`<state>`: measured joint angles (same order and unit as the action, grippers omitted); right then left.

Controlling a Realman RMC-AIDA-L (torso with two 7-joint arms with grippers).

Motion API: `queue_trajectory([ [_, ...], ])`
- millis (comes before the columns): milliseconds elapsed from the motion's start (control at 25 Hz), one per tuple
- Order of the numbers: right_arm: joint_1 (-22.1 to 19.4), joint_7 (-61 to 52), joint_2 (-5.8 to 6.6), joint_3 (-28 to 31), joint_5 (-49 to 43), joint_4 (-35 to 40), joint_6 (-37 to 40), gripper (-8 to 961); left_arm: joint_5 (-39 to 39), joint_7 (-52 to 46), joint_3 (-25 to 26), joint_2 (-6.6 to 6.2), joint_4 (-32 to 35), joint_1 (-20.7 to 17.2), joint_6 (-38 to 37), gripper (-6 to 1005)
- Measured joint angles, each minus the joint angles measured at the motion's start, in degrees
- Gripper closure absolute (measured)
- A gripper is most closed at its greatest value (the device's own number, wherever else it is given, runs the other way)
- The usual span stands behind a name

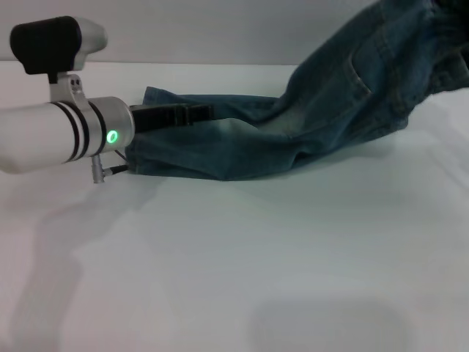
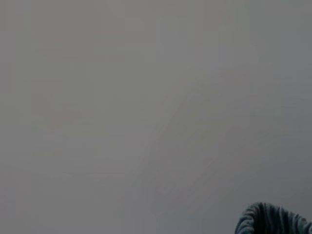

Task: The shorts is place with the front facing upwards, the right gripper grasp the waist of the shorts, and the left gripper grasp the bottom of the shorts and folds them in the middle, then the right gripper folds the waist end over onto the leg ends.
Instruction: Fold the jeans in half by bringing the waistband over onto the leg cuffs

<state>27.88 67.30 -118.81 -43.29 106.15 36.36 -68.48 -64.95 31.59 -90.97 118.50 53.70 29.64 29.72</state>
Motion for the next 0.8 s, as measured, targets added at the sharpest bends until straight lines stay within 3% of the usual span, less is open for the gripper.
queue_trajectory([
  [280, 5.73, -2.40, 0.37, -4.23, -0.95, 0.52, 1.33, 901, -3.81, 0.03, -5.04, 0.01, -0.72, -0.27, -3.08, 168],
  [800, 11.76, -5.50, 0.51, -11.43, -3.34, 0.59, 4.87, 902, -6.59, 0.06, -8.72, 0.05, -0.79, -0.83, -6.06, 168],
])
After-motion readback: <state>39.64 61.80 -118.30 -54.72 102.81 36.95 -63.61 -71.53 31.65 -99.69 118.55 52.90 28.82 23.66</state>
